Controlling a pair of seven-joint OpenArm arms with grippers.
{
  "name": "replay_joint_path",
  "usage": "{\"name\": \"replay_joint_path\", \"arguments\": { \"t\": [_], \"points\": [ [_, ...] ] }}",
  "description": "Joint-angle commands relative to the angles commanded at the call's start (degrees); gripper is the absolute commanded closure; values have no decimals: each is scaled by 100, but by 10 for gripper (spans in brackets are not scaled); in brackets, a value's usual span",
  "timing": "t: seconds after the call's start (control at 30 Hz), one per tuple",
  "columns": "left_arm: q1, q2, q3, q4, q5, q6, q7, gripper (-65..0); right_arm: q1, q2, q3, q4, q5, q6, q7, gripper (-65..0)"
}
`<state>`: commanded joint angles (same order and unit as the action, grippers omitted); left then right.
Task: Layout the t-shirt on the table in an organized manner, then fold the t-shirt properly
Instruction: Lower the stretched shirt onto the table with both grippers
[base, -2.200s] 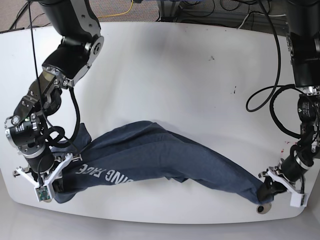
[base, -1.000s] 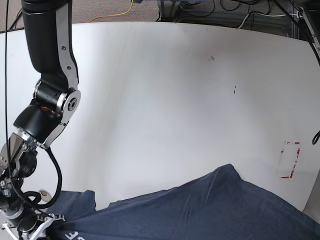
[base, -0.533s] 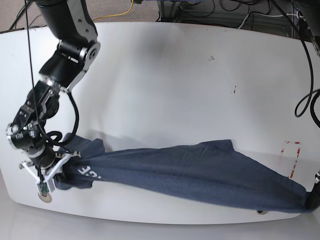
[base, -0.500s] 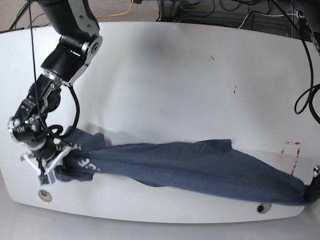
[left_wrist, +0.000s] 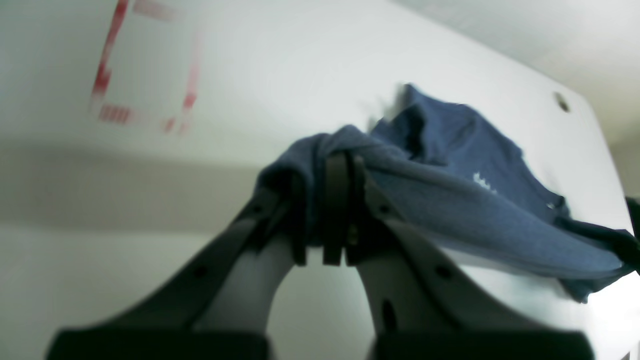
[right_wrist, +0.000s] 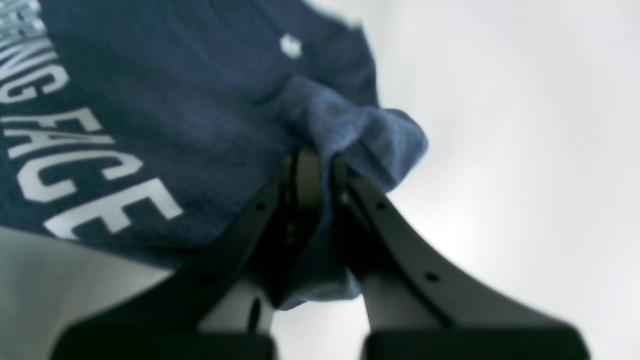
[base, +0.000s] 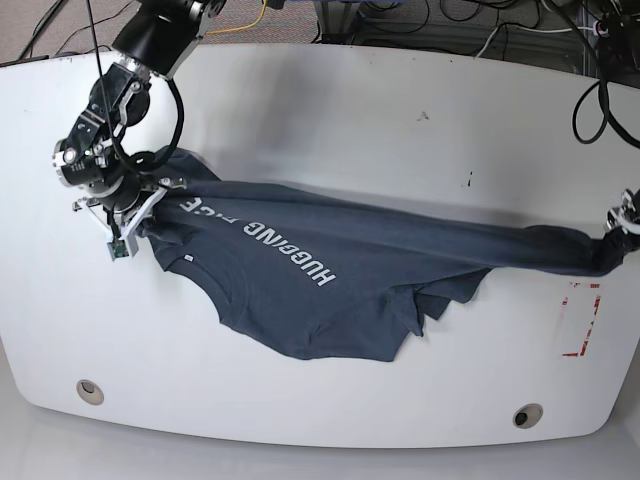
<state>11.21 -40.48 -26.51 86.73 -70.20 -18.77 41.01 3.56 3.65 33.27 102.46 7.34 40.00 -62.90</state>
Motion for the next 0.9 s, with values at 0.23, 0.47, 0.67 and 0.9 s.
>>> {"name": "replay_joint_path", "arguments": {
  "t": [0.23, 0.47, 0.67, 0.9],
  "points": [
    [800, 229, -378, 211, 18, 0, 0, -10, -448, -132, -18, 9, 0, 0, -9, -55],
    [1099, 360, -510, 220, 26, 0, 0, -10, -774, -167, -9, 88, 0, 0, -26, -400],
    [1266, 352, -536, 202, 26, -35, 0, -10, -1020, -220, 0, 413, 0, 0, -26, -620],
    [1292, 352, -536, 176, 44, -475, 0, -10, -1037, -290, 9, 765, 0, 0, -26, -636]
  ]
}}
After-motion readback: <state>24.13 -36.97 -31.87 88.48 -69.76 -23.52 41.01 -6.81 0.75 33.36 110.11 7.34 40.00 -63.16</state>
